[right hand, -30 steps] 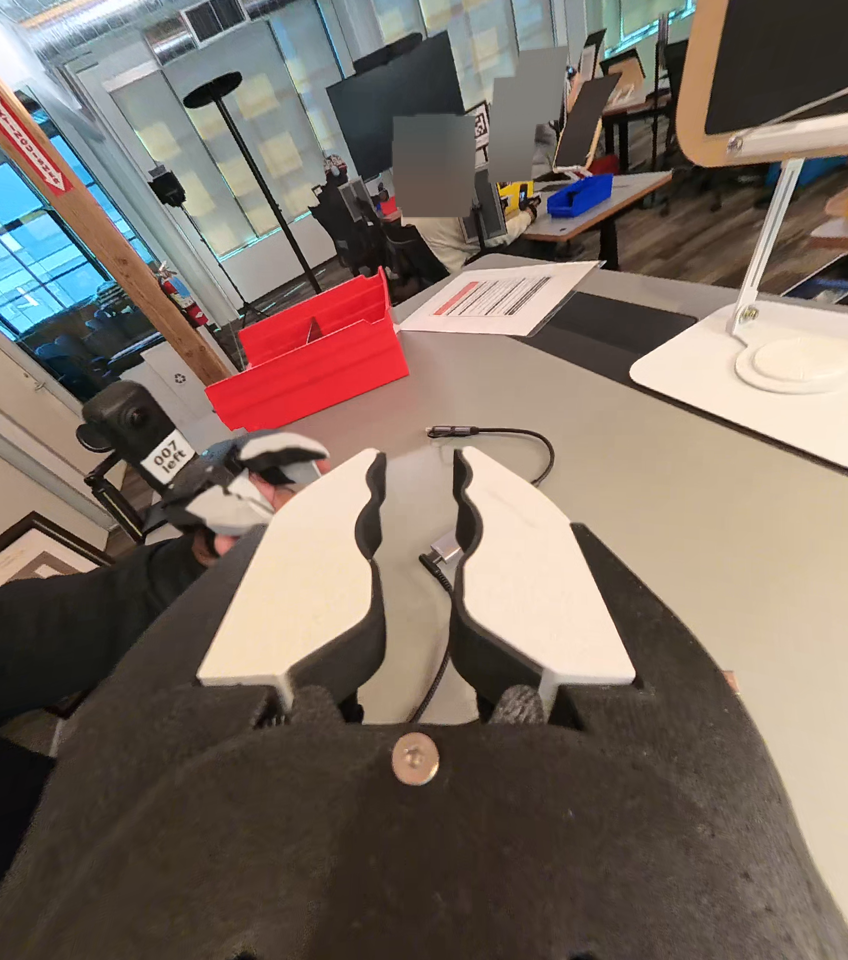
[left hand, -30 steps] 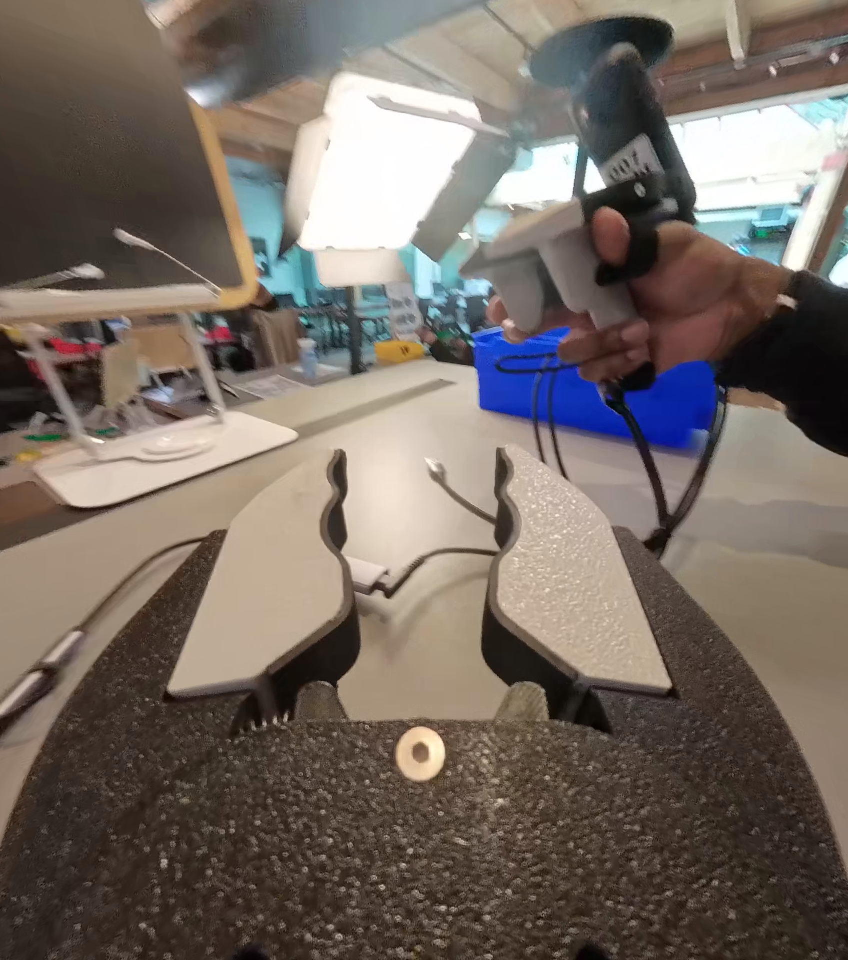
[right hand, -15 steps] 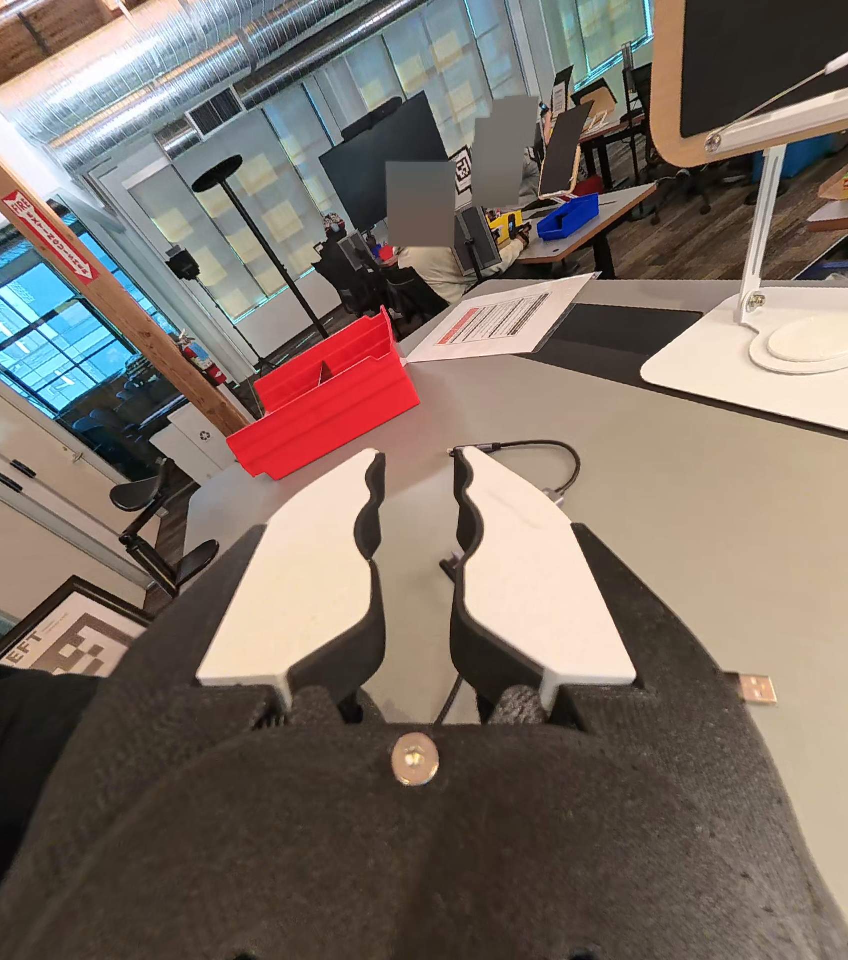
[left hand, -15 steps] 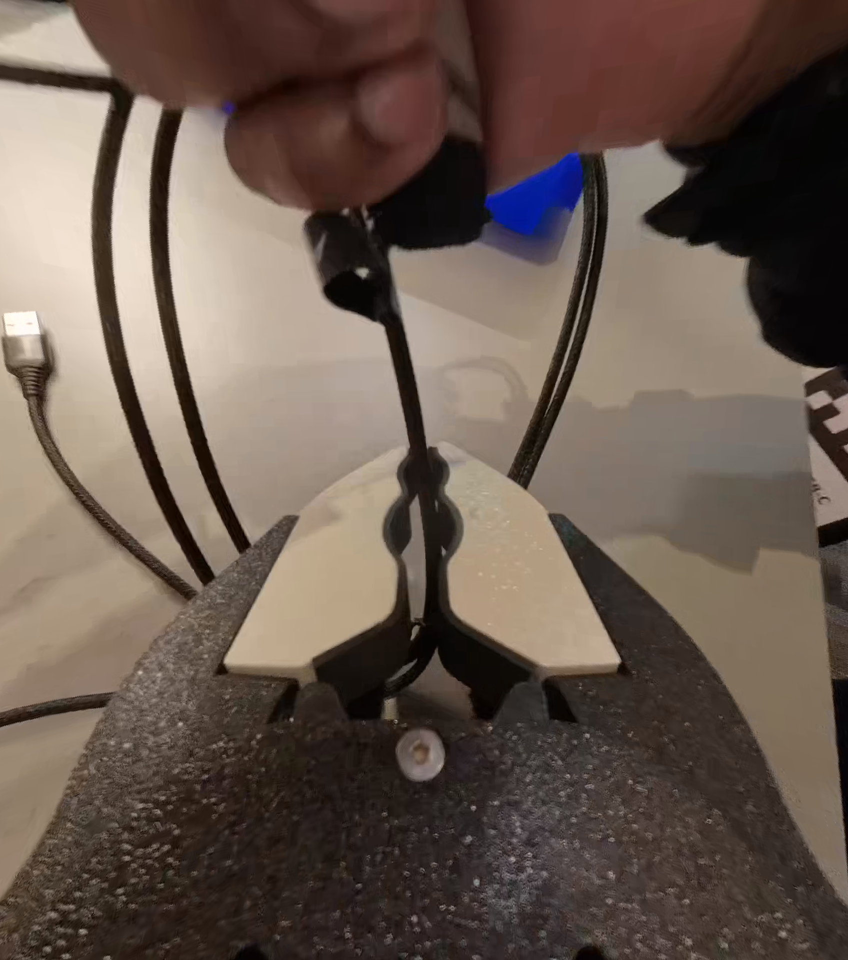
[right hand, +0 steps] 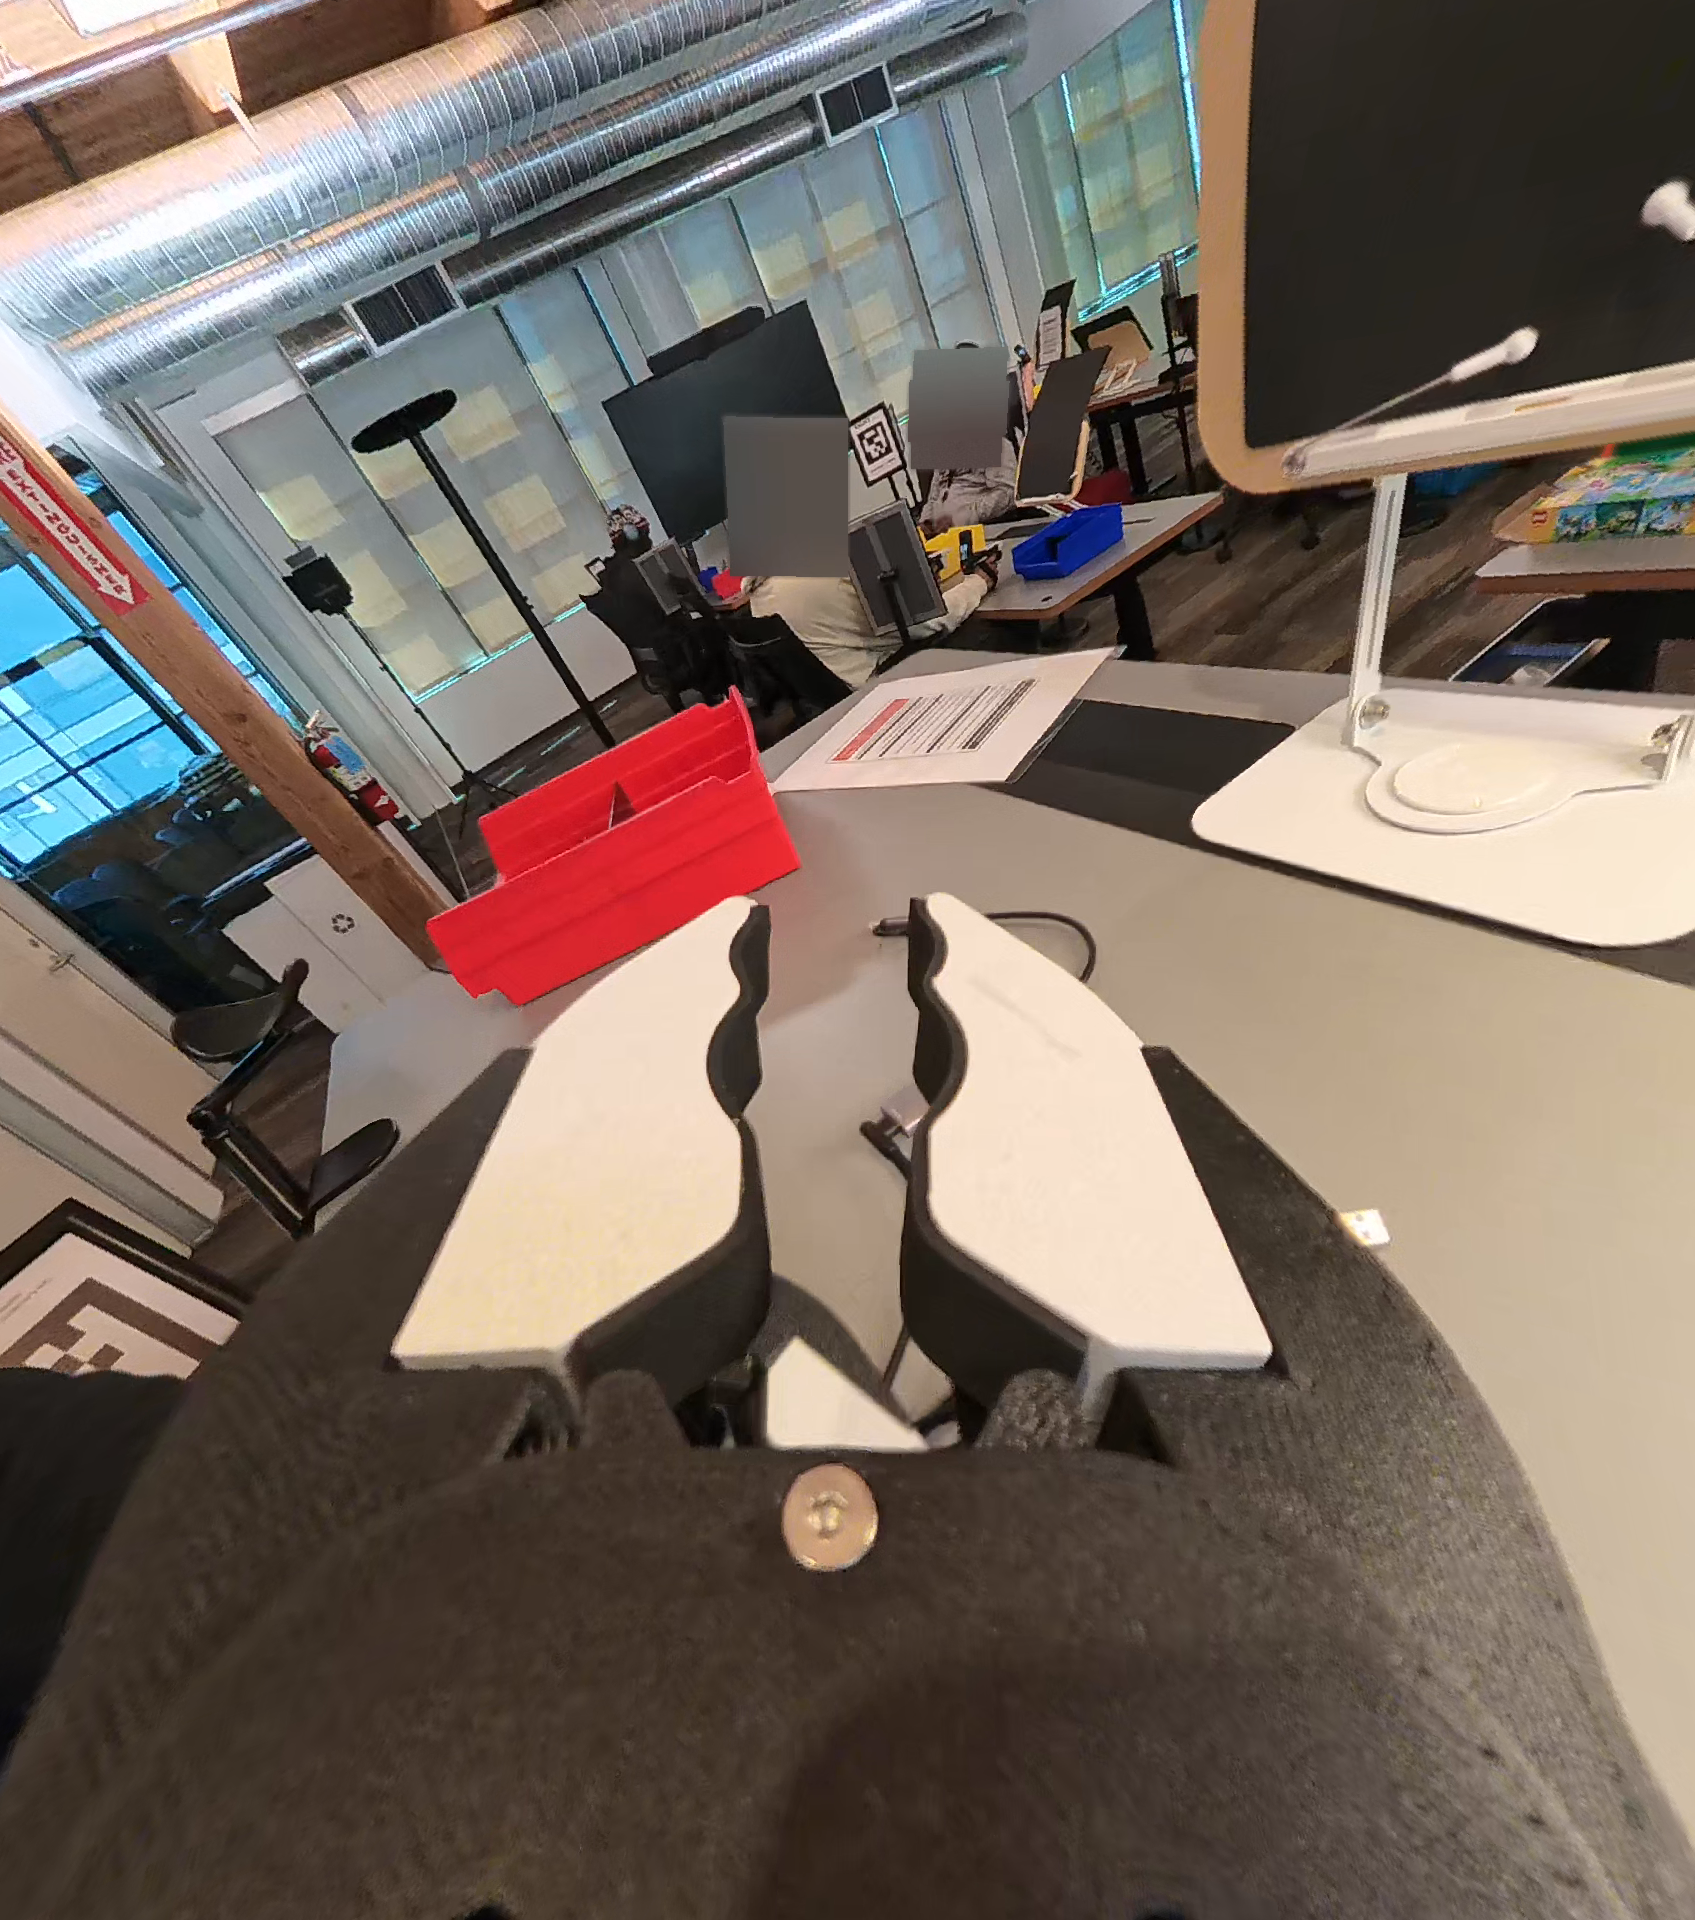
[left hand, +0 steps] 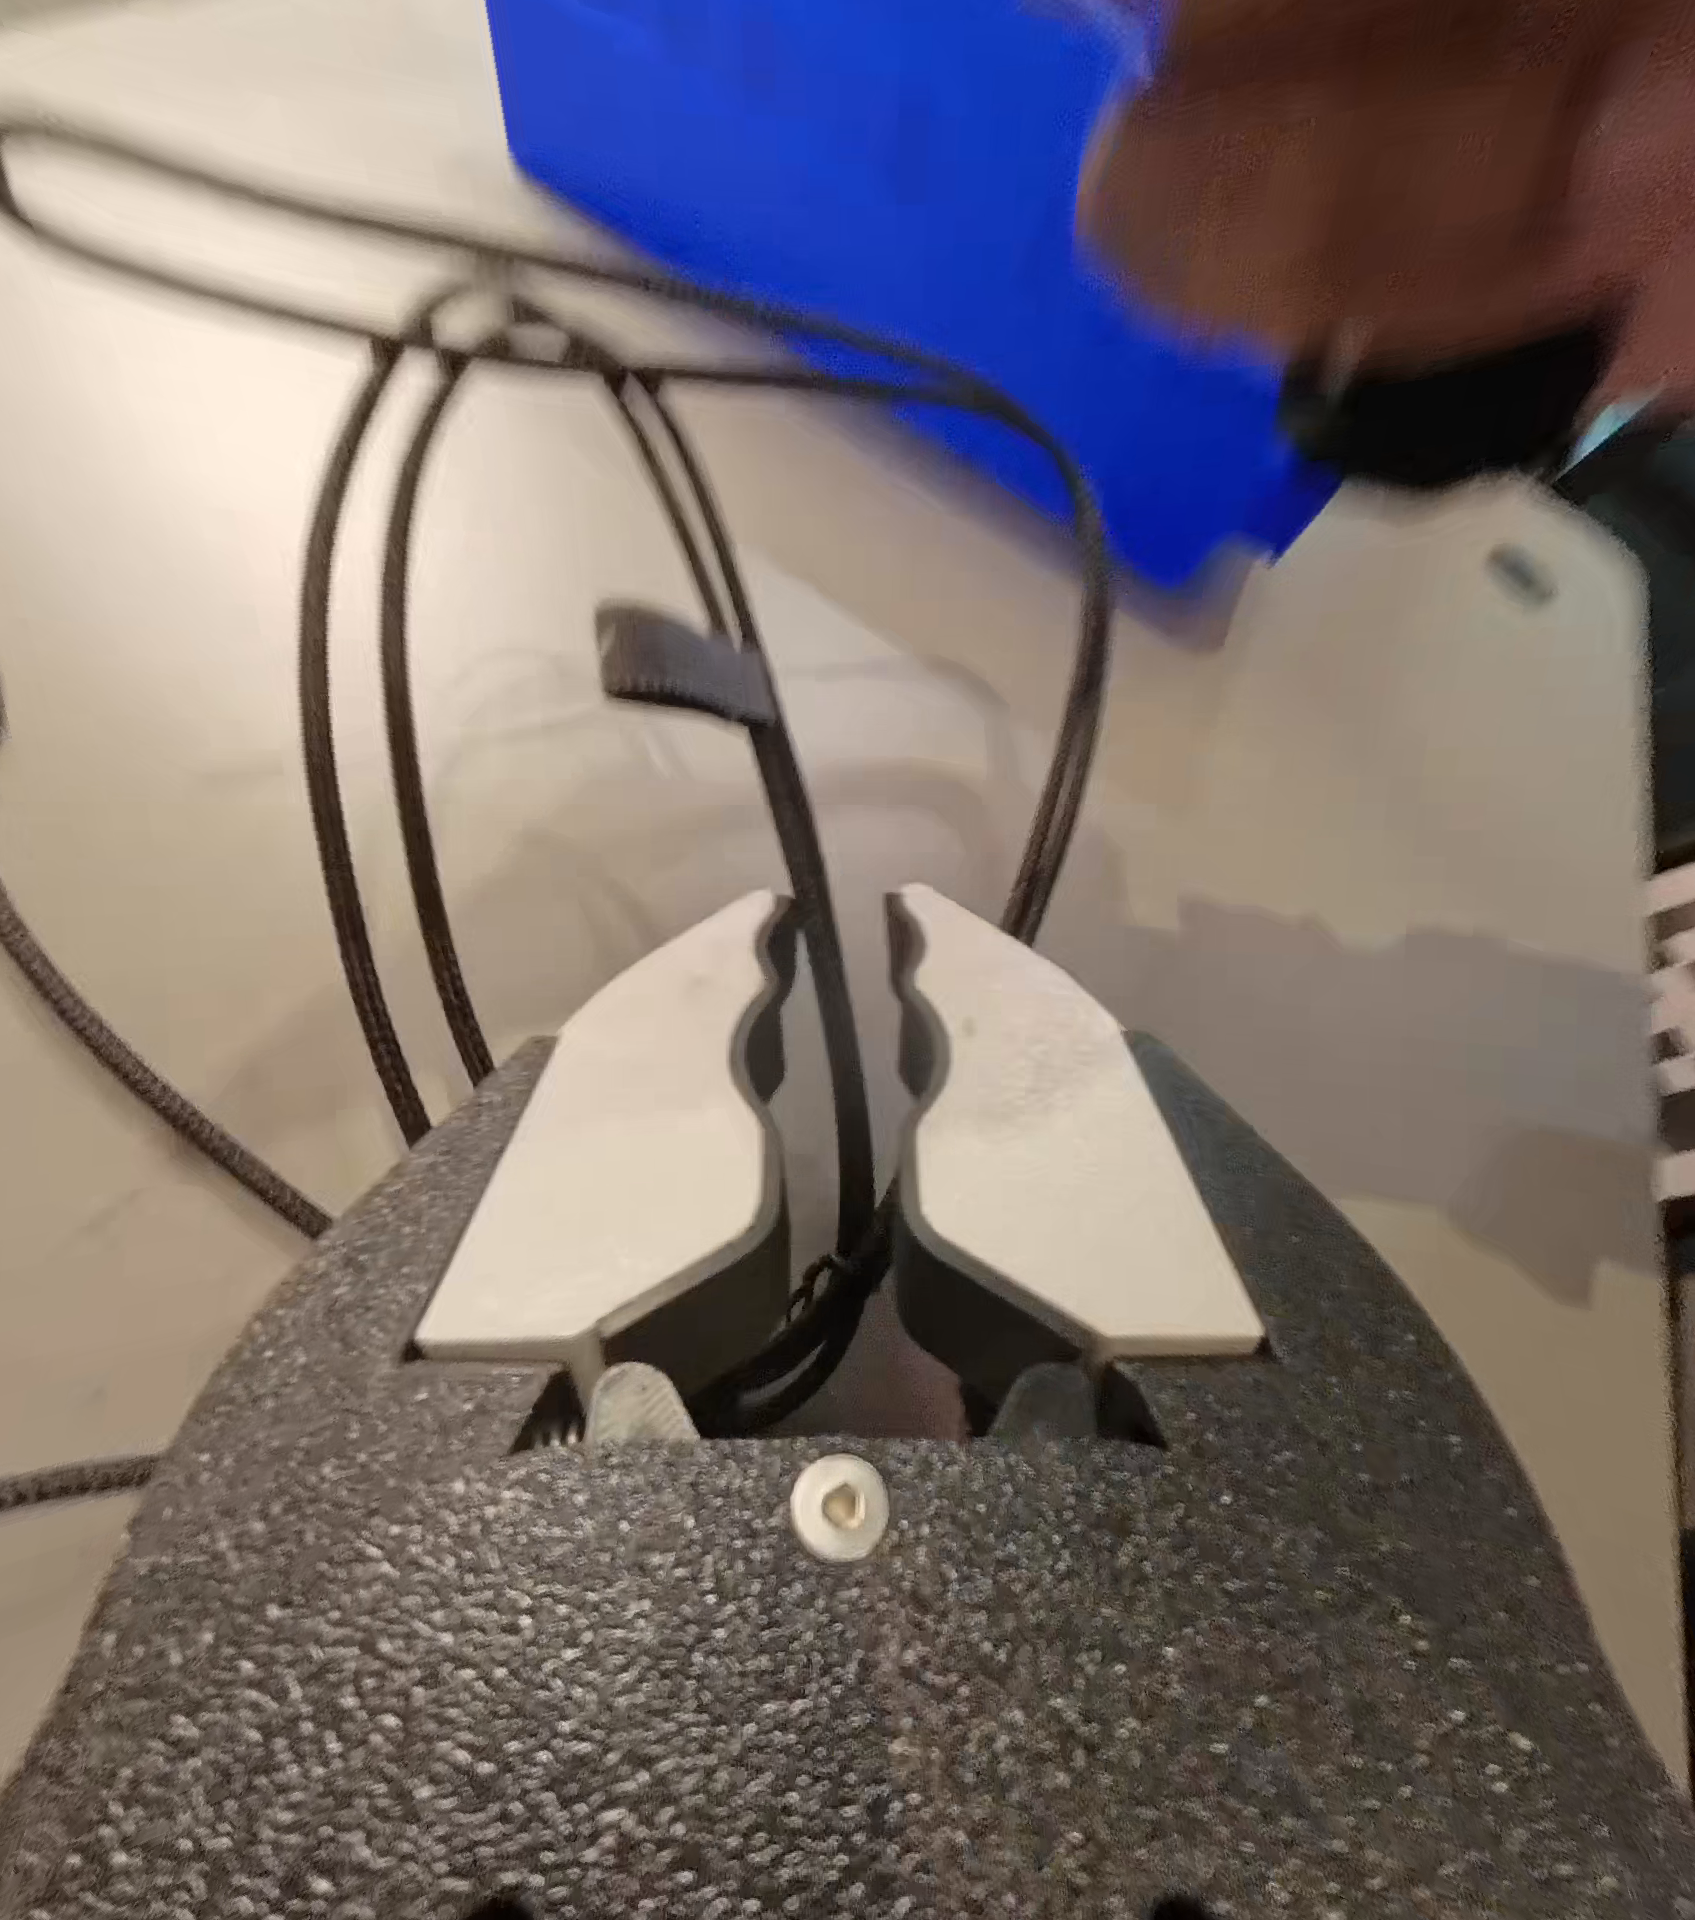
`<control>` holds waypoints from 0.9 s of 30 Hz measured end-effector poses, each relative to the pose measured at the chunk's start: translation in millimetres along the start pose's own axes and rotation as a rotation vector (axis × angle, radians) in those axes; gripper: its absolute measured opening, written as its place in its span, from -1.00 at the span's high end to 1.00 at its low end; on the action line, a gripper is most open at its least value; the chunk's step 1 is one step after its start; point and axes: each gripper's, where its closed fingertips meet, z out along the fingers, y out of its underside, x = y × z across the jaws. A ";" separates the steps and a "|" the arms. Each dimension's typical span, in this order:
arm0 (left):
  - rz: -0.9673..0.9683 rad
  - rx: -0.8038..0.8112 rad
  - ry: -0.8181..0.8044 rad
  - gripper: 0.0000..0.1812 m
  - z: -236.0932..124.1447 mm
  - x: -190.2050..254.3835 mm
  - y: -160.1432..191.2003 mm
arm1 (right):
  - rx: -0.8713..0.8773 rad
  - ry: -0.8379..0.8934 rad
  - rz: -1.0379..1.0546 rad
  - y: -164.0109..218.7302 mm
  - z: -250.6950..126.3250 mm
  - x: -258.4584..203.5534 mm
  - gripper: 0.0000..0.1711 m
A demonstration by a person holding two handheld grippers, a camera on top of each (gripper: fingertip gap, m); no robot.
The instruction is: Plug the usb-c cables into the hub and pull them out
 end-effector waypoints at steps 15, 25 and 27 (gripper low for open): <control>-0.002 0.625 -0.195 0.63 -187.1 -88.8 -23.6 | -0.095 0.103 0.038 151.2 -29.1 -6.9 0.71; 0.195 0.654 -0.428 0.65 -232.0 -162.5 -20.9 | -0.204 0.273 0.006 136.4 -12.4 66.4 0.68; 0.191 0.624 -0.456 0.65 -236.1 -171.6 -16.4 | -0.223 0.258 -0.032 136.2 -1.7 53.5 0.68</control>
